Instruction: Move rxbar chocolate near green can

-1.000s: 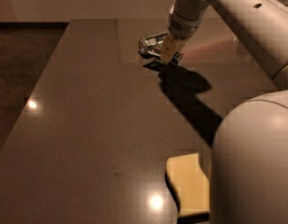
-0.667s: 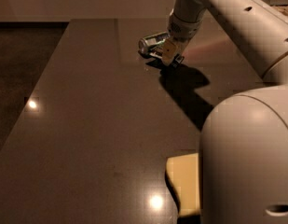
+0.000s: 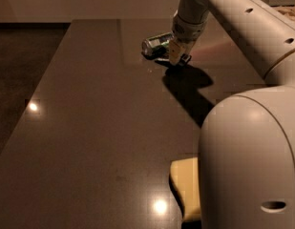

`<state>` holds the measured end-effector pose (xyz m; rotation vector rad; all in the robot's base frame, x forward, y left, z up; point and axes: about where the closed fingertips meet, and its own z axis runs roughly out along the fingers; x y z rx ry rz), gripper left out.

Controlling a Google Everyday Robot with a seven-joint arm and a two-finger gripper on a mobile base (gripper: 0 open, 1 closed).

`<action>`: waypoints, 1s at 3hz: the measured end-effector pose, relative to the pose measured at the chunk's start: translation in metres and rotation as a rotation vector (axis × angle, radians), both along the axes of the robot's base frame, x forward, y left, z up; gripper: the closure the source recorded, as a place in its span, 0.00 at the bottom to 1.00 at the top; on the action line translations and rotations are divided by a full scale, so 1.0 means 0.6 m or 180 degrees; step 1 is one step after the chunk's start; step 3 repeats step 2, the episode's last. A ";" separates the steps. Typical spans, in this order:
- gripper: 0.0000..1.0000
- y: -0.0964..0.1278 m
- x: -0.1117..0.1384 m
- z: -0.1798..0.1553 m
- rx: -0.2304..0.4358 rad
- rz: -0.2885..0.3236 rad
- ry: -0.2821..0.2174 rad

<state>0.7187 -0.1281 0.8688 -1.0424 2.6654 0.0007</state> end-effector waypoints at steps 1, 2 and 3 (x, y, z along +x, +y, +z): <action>0.00 0.002 0.003 -0.005 0.0002 0.0003 0.0000; 0.00 0.002 0.003 -0.005 0.0002 0.0003 0.0000; 0.00 0.002 0.003 -0.005 0.0002 0.0003 0.0000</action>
Offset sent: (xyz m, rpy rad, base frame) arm 0.0017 0.0012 -0.0028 0.0006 -0.0002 0.0009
